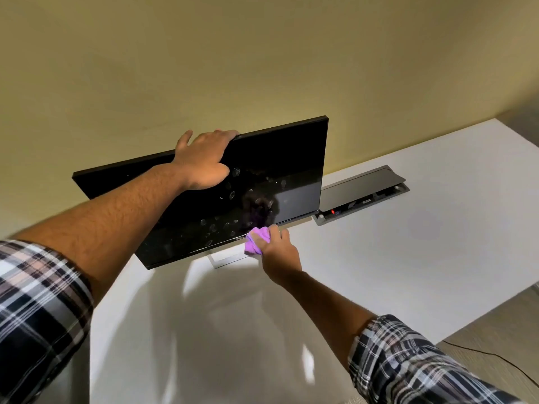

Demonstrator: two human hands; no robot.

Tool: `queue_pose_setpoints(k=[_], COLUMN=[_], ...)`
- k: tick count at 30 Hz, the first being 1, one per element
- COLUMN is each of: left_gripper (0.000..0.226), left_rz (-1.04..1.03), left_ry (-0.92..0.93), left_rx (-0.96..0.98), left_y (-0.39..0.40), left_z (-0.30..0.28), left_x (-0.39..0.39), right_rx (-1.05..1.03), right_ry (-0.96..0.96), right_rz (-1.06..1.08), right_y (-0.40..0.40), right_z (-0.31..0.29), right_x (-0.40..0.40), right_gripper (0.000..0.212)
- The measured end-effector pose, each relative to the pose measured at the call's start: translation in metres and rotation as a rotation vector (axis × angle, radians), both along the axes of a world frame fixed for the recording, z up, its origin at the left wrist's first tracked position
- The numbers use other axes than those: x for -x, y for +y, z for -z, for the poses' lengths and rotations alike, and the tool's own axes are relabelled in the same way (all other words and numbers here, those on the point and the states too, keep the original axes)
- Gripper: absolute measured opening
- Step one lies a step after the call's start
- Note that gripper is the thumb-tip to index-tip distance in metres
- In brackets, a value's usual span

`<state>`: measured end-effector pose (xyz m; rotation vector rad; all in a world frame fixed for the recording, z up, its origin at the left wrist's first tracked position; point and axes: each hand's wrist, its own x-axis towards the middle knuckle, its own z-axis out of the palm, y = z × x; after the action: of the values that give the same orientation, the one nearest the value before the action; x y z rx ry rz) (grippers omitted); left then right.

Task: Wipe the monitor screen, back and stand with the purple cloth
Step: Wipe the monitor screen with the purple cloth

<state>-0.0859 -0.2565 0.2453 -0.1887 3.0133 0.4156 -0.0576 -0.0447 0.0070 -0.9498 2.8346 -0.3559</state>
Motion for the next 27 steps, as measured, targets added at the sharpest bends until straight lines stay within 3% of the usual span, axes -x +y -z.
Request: queue_pose_setpoints(k=[3,9,14,17,22,27], left_gripper=[0.090,0.094,0.084,0.071,0.066,0.073], left_rz=[0.001,0.039,0.118,0.092,-0.002,-0.037], left_ry=[-0.015,-0.032,0.038,0.017,0.026,0.088], left_rx=[-0.006,-0.027,0.006,0.015,0.149,0.198], left_y=[-0.002,-0.004,-0.015,-0.031,-0.057,-0.053], left_z=[-0.001,-0.003,0.000,-0.001,0.000,0.010], left_x=[0.001,-0.001,-0.008,-0.013,-0.037,-0.060], right_rx=[0.235,0.689,0.985,1.032,1.040,0.885], right_ry=[-0.107,-0.117,-0.316,-0.409,-0.578,-0.505], right_rz=[0.156,0.522,0.827,0.944,1.120,1.081], right_y=[0.018,0.043,0.042,0.031,0.007,-0.009], right_z=[-0.017,-0.029,-0.039,-0.031,-0.025,-0.026], right_x=[0.005,0.026,0.054,0.063,0.064,0.064], right_gripper=[0.052,0.065,0.077,0.078,0.060,0.074])
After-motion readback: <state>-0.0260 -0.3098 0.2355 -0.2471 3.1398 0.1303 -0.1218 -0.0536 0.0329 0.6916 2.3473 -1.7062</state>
